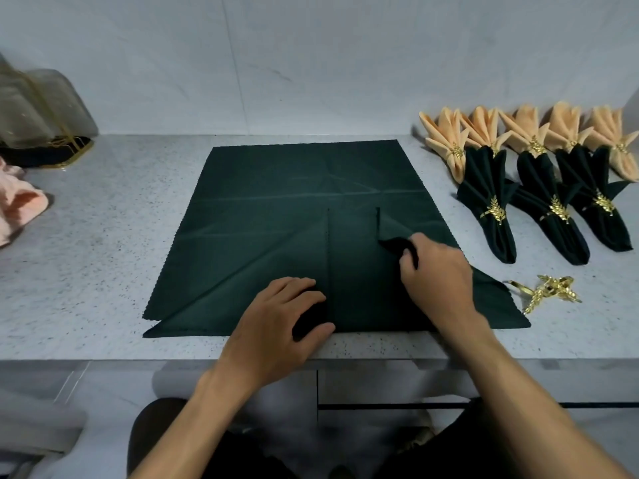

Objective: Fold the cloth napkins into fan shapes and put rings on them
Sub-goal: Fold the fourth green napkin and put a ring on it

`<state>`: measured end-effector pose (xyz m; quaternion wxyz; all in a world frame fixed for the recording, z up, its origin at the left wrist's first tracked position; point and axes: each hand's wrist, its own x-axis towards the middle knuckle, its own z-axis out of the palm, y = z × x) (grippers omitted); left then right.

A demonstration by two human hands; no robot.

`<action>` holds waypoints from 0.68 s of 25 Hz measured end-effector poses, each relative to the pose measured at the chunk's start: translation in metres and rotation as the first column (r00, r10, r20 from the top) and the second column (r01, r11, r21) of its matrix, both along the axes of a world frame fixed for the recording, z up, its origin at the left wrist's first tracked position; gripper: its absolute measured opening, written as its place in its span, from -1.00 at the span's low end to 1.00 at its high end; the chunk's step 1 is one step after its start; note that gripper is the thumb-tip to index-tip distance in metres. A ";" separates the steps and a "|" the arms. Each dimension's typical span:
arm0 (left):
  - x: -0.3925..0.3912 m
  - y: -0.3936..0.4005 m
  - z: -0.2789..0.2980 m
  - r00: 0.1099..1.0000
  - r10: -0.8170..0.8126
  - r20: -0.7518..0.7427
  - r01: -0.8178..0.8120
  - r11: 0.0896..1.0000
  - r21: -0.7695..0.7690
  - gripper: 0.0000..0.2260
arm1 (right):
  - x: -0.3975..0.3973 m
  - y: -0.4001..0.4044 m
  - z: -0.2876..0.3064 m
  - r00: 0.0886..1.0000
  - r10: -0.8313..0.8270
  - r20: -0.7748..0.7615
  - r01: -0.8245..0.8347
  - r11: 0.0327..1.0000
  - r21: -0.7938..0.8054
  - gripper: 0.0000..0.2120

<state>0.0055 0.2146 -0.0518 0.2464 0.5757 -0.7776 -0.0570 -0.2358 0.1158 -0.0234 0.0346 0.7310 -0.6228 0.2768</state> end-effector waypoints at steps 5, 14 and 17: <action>0.001 0.001 -0.001 1.000 0.013 0.008 -0.013 1.000 -0.022 -0.55 | 0.022 0.021 -0.003 0.952 0.259 0.165 -0.278 0.954 0.108 -0.88; 0.001 0.002 0.000 1.000 -0.010 0.023 0.011 0.998 -0.054 -0.55 | 0.021 0.045 -0.016 0.778 0.627 -0.041 -0.613 0.771 0.173 -0.66; -0.004 -0.002 0.006 0.994 -0.104 0.045 0.106 0.993 -0.047 -0.51 | 0.015 0.043 -0.013 0.779 0.623 -0.078 -0.599 0.774 0.204 -0.48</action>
